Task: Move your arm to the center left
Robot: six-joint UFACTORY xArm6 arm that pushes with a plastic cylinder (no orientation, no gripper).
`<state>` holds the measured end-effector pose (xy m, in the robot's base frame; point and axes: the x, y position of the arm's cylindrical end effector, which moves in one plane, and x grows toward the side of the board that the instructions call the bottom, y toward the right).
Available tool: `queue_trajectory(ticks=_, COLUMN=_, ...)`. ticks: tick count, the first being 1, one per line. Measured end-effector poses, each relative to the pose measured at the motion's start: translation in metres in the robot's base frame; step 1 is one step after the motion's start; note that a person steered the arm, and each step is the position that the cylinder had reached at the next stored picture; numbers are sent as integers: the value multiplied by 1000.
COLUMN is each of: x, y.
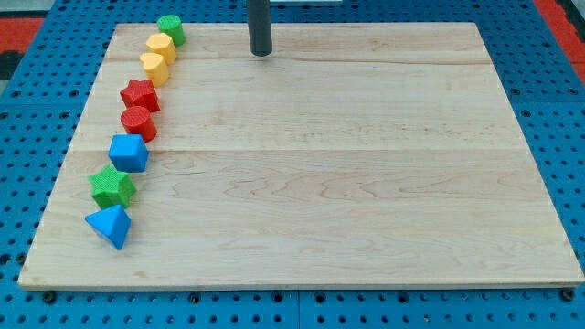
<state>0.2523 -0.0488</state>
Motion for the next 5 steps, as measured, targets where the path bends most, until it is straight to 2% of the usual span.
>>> queue_trajectory(ticks=2, x=0, y=0)
queue_trajectory(ticks=3, x=36, y=30)
queue_trajectory(ticks=4, x=127, y=52)
queue_trajectory(ticks=5, x=237, y=52)
